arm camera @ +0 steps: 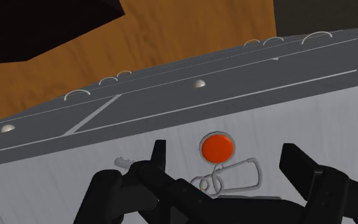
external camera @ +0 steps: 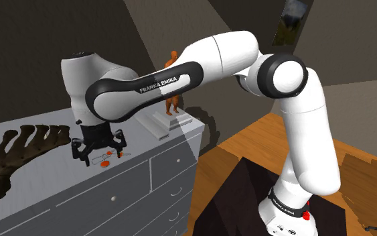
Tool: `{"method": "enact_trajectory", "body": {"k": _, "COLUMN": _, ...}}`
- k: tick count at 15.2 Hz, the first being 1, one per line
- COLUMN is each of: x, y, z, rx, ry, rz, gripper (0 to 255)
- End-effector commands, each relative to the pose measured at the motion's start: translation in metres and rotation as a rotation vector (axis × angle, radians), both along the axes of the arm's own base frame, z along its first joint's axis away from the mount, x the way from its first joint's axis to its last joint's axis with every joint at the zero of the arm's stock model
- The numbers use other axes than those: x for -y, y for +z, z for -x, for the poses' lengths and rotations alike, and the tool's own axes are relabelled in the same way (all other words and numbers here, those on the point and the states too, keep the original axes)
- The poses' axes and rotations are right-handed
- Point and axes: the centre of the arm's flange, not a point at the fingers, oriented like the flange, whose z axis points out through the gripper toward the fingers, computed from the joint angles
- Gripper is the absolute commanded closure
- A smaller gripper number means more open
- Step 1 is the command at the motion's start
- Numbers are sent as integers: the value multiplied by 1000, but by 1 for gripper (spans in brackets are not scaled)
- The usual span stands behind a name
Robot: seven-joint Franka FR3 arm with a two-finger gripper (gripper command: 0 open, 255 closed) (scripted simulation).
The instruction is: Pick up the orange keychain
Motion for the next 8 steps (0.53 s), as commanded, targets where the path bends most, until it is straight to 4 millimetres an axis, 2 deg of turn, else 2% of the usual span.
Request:
{"method": "enact_trajectory", "body": {"k": 1, "x": 0, "y": -11, "z": -1, "rx": 0, "ry": 0, "rz": 0, "gripper": 0}}
{"method": "enact_trajectory", "body": {"k": 2, "x": 0, "y": -20, "z": -1, "rx": 0, "ry": 0, "rz": 0, "gripper": 0}}
{"method": "enact_trajectory", "body": {"k": 4, "x": 0, "y": -20, "z": -1, "rx": 0, "ry": 0, "rz": 0, "gripper": 0}}
{"method": "enact_trajectory", "body": {"k": 5, "x": 1, "y": -20, "z": -1, "rx": 0, "ry": 0, "rz": 0, "gripper": 255}}
{"method": "enact_trajectory", "body": {"k": 8, "x": 1, "y": -21, "z": -1, "rx": 0, "ry": 0, "rz": 0, "gripper": 255}}
